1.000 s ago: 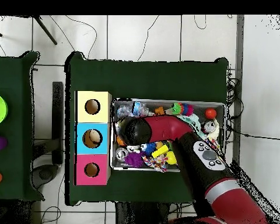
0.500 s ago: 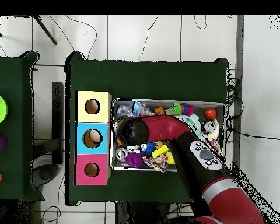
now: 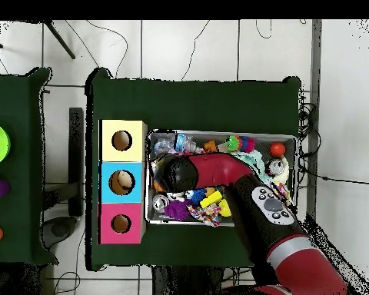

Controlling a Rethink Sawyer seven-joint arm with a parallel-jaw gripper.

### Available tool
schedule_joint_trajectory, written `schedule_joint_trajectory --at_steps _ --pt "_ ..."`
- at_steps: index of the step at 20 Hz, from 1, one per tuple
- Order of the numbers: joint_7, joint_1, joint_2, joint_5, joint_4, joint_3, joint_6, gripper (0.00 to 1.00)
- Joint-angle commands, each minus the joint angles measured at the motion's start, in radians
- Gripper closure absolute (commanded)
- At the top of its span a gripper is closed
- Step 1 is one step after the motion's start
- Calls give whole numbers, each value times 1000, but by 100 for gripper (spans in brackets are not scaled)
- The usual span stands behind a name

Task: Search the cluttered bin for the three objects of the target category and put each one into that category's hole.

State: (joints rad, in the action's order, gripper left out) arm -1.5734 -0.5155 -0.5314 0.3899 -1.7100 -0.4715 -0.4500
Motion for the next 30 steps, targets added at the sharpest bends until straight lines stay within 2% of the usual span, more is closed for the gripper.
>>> schedule_joint_trajectory --at_steps 1,13,18,26,30 --pt "-33 7 -12 75 43 33 54 0" --pt "-56 35 -28 88 21 59 100 0" --pt "-45 36 19 107 38 77 123 0" --pt "-41 28 46 122 33 78 136 0" --pt "-40 45 49 139 56 104 128 0"
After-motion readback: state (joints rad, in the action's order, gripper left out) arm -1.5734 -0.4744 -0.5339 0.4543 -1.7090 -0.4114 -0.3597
